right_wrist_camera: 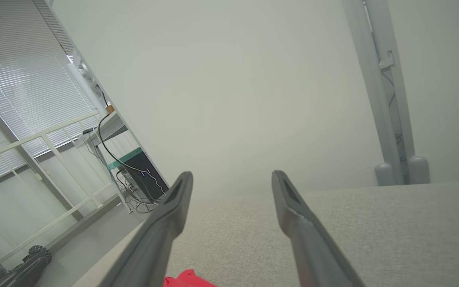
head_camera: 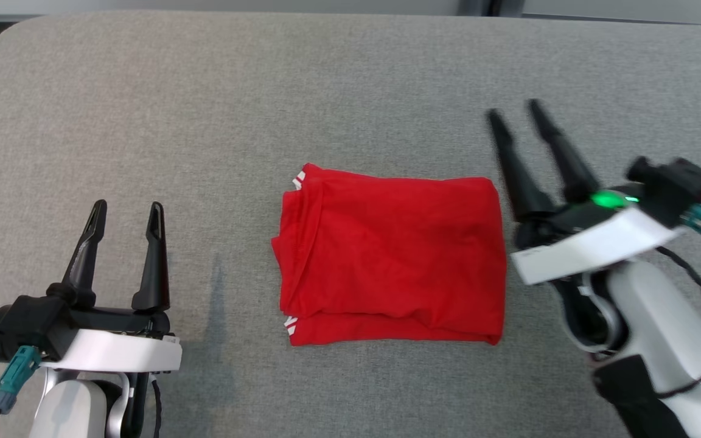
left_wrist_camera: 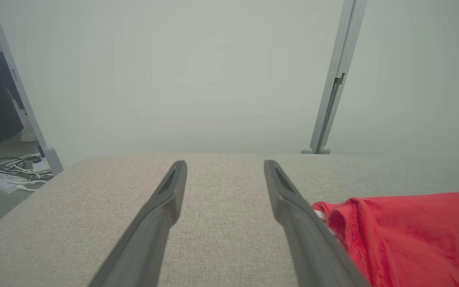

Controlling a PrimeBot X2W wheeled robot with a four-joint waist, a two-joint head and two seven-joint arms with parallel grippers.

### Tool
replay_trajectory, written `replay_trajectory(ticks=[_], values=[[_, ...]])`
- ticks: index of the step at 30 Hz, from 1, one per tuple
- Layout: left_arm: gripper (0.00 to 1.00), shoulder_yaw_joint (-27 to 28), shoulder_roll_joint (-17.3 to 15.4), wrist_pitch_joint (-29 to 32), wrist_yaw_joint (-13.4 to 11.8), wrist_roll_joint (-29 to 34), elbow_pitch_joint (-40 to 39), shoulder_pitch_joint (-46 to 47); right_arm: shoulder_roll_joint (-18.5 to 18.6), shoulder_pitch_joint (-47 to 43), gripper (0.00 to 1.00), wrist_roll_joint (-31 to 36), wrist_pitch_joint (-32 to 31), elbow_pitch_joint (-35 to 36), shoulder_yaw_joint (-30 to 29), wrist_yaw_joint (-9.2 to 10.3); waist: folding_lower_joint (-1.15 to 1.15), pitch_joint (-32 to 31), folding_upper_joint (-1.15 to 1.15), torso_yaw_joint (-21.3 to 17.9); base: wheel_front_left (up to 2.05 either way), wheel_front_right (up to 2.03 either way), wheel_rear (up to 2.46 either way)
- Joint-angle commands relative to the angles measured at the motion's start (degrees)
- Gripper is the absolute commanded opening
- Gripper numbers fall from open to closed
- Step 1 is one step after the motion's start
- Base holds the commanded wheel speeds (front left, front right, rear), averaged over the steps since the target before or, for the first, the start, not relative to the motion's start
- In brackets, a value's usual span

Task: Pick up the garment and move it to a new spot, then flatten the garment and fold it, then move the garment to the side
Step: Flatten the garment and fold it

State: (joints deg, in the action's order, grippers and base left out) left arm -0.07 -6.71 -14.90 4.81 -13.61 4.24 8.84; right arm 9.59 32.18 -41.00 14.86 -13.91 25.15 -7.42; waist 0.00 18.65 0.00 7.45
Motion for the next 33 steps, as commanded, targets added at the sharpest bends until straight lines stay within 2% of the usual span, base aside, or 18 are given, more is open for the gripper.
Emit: replay_trajectory(ticks=[1,7,12,18,33], values=[[1.00,0.6,-0.5,-0.2,-0.2,0.4,-0.4,0.0,1.2,-2.9,1.00,3.8,0.4,1.7,-4.1,-0.14,0.00,-0.6,0.00,-0.9,0.00,0.00,0.00],[1.00,1.2,-0.7,-0.2,0.0,0.3,-0.9,-1.0,2.5,-13.6,1.00,13.8,-1.5,7.8,-18.0,-0.14,0.00,-2.3,0.00,-2.6,0.00,0.00,0.00],[1.00,1.6,-0.9,-0.2,0.0,-0.1,-0.8,-2.1,1.0,-22.1,1.00,19.6,-5.7,13.1,-25.8,-0.14,0.00,-4.2,0.00,-3.8,0.00,0.00,0.00],[1.00,1.0,-1.3,0.2,-0.3,0.6,-0.6,-3.5,-0.5,-28.8,1.00,24.3,-9.0,18.1,-28.6,-0.13,0.00,-5.8,0.00,-4.6,0.00,0.00,0.00],[1.00,-0.5,-2.1,1.7,-0.8,0.8,-1.3,-5.5,-2.0,-32.3,1.00,24.6,-11.3,21.2,-29.2,-0.13,0.00,-7.8,0.00,-4.9,0.00,0.00,0.00]])
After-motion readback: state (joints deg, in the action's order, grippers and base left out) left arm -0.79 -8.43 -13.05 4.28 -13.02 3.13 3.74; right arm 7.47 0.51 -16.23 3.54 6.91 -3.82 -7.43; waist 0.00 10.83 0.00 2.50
